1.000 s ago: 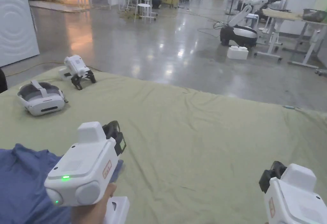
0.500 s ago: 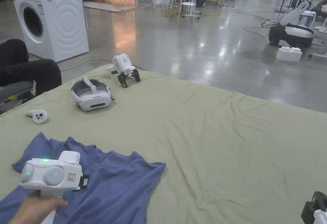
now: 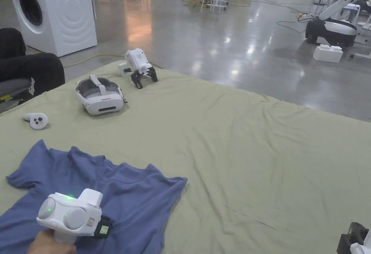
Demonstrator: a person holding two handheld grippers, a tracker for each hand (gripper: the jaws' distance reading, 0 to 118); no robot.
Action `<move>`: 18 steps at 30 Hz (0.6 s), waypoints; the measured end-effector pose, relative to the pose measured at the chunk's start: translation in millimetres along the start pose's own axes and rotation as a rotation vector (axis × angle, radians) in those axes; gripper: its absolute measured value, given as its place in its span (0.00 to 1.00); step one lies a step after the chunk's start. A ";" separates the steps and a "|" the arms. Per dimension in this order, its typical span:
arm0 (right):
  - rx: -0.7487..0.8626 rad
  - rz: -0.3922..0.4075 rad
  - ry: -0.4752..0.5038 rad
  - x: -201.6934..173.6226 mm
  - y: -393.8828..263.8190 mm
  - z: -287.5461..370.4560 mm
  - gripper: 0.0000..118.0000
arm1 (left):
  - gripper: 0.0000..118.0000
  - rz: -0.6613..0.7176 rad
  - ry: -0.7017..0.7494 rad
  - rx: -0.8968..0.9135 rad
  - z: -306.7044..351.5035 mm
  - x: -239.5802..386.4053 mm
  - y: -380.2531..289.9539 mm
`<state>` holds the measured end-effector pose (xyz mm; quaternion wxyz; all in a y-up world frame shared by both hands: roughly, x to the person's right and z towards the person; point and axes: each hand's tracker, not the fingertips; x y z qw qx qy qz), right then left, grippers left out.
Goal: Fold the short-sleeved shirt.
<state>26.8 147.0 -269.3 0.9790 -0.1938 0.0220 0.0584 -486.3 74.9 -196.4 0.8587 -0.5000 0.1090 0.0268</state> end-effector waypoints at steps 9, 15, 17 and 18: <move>0.008 0.001 0.007 -3.2 -0.9 5.2 0.00 | 0.00 0.117 0.013 0.158 10.8 -21.1 -10.0; 0.051 -0.017 -0.001 1.8 3.8 17.9 0.00 | 0.00 0.153 -0.028 0.358 49.0 -18.2 8.0; 0.069 -0.028 0.002 4.5 6.7 23.1 0.00 | 0.00 0.141 -0.020 0.437 66.3 -17.4 14.2; 0.079 -0.031 0.002 6.3 8.2 25.6 0.00 | 0.00 0.149 -0.033 0.488 79.2 -13.3 16.5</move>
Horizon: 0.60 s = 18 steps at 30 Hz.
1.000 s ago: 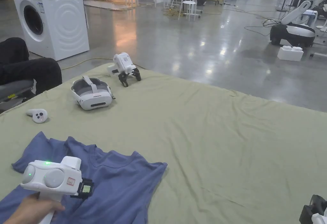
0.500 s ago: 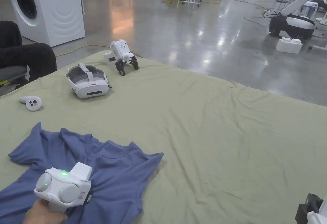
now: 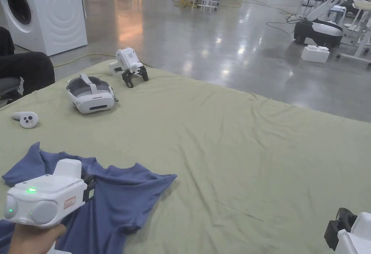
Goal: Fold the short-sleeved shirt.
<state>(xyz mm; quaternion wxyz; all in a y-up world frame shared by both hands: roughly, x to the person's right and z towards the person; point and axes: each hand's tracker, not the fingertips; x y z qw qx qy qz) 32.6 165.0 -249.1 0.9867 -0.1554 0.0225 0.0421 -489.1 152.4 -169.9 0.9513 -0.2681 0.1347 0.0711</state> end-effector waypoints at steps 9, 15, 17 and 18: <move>0.058 -0.045 -0.019 28.5 27.7 12.0 0.00 | 0.00 -0.078 -0.159 0.268 49.3 66.4 105.4; 0.110 -0.080 -0.052 61.5 43.3 31.9 0.00 | 0.00 -0.135 -0.360 0.370 58.6 156.5 151.3; 0.126 -0.092 -0.074 74.6 46.2 39.3 0.00 | 0.00 -0.179 -0.420 0.403 88.9 217.1 146.2; 0.135 -0.098 -0.082 81.5 47.2 43.0 0.00 | 0.00 -0.194 -0.452 0.406 90.1 236.6 147.0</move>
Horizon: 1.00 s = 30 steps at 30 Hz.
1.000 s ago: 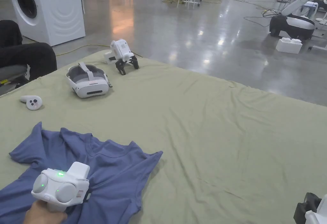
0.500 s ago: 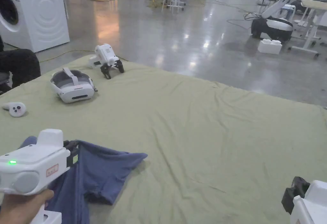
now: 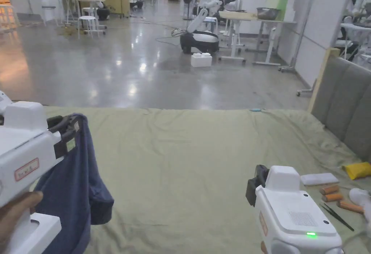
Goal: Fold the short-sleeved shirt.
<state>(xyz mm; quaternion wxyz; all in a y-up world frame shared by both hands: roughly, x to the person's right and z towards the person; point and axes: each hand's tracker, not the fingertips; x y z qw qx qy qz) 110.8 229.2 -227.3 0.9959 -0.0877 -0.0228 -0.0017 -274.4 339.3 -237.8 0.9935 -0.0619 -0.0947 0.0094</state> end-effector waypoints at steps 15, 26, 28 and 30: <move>-0.035 -0.009 -0.151 98.7 -3.5 28.7 0.00 | 0.00 0.049 -0.454 -0.246 -109.6 230.6 -80.3; -0.180 0.016 -0.130 92.7 -31.5 8.3 0.00 | 0.78 0.061 -0.409 -0.460 -99.3 225.2 -184.1; -0.175 0.021 -0.117 82.1 -32.9 5.8 0.00 | 0.77 0.088 -0.362 -0.391 -90.2 204.9 -179.4; -0.152 0.023 -0.101 67.2 -28.4 7.3 0.00 | 0.77 0.098 -0.296 -0.334 -80.3 181.0 -168.5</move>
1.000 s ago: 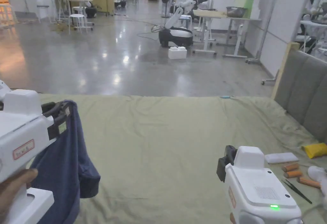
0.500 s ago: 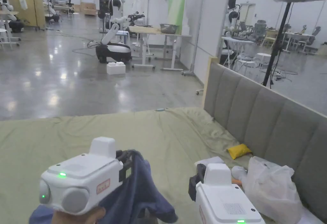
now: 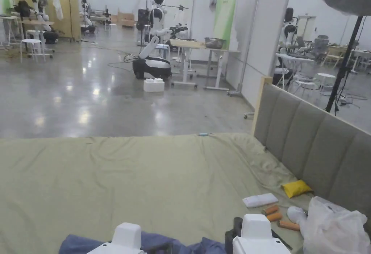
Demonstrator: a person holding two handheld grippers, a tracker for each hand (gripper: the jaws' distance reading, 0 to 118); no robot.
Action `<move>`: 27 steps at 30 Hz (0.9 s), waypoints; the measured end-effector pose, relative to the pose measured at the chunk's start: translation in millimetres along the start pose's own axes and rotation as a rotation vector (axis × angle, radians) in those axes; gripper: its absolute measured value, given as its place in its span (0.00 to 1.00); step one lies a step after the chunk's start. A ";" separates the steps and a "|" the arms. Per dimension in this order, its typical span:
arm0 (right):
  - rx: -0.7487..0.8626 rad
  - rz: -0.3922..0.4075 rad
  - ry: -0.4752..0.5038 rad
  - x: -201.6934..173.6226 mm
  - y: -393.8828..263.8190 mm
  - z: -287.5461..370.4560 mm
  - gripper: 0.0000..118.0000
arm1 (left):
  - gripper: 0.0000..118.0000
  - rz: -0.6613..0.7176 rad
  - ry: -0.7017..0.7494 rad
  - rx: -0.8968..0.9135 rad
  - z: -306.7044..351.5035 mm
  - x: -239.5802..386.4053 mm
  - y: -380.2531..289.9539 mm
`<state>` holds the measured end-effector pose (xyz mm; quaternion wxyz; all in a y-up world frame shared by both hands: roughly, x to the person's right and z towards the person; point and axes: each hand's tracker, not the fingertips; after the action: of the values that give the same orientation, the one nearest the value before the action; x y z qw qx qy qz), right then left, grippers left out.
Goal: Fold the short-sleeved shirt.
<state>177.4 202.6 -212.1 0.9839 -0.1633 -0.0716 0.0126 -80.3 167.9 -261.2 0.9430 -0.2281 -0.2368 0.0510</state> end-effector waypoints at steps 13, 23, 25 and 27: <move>0.238 0.007 0.041 -51.5 17.9 7.0 0.00 | 0.09 -0.081 0.658 0.343 120.2 -108.0 18.7; 0.239 0.000 0.067 -63.5 20.9 4.6 0.00 | 0.00 -0.038 0.639 0.281 137.6 -131.8 9.4; 0.219 0.007 0.074 -63.8 18.6 2.0 0.00 | 0.00 -0.004 0.584 0.195 126.8 -138.0 6.0; 0.199 0.000 0.081 -61.0 14.3 0.3 0.00 | 0.00 0.035 0.532 0.091 107.9 -150.8 3.7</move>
<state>117.0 213.2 -224.7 0.9973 -0.0653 -0.0303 0.0131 -264.1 184.2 -242.1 0.9803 -0.1951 0.0261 0.0161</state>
